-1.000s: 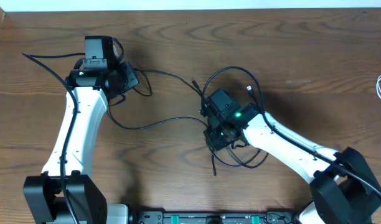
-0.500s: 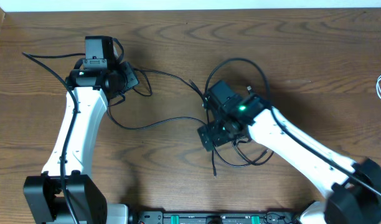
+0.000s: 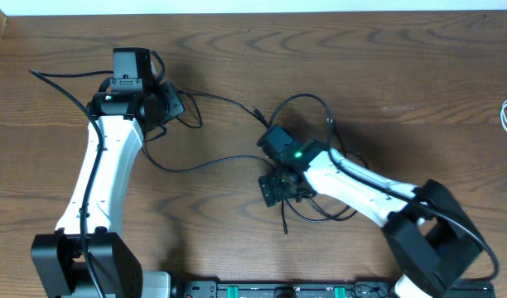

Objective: Untangle cables
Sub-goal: 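Hold the black cable with the right gripper and lift it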

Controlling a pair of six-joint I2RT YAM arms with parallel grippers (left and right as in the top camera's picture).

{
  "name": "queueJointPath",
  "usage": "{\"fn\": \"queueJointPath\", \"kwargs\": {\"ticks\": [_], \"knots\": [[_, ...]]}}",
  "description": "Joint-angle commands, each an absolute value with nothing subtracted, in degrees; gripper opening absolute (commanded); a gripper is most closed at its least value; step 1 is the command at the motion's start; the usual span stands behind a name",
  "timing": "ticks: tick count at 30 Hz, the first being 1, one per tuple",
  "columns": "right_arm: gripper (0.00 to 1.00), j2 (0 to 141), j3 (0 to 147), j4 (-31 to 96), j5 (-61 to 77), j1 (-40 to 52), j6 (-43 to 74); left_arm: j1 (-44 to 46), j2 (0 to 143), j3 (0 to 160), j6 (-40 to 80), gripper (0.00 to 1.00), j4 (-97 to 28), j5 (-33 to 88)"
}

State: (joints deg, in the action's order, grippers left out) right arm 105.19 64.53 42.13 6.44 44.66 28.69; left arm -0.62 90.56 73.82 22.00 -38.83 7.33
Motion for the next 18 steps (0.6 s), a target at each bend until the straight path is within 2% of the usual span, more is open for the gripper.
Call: {"fn": "queueJointPath", "kwargs": {"ticks": [1, 2, 4, 8, 9, 12, 14, 16, 18], "knots": [[0.61, 107.85, 64.53, 41.87, 6.13, 45.84, 33.63, -0.56, 90.59, 73.34, 21.02, 0.08, -39.0, 6.76], [0.5, 108.18, 64.53, 42.15, 6.15, 45.54, 34.7, -0.56, 90.59, 73.34, 20.99, 0.08, -39.03, 6.76], [0.41, 108.33, 64.53, 42.72, 6.17, 45.1, 36.25, -0.56, 90.59, 73.34, 20.99, 0.08, -39.03, 6.76], [0.39, 108.33, 64.75, 42.41, 6.17, 45.01, 36.1, -0.56, 90.59, 73.34, 20.99, 0.08, -39.03, 6.76], [0.36, 108.31, 65.45, 42.59, 6.17, 44.86, 35.44, -0.56, 90.59, 73.34, 20.99, 0.06, -39.03, 6.76], [0.39, 108.31, 67.4, 43.0, 6.04, 44.82, 34.17, -0.56, 90.59, 73.34, 20.99, 0.08, -39.05, 6.76], [0.53, 108.31, 68.1, 42.17, 4.29, 44.82, 34.2, -0.56, 90.59, 73.34, 20.99, 0.08, -39.03, 6.76], [0.55, 108.4, 68.1, 41.36, 0.78, 44.64, 34.76, -0.56, 90.59, 73.34, 20.99, 0.08, -39.05, 6.76], [0.52, 108.99, 68.1, 40.69, 0.64, 44.16, 35.18, -0.56, 90.59, 73.34, 20.99, 0.08, -39.51, 6.76]]}}
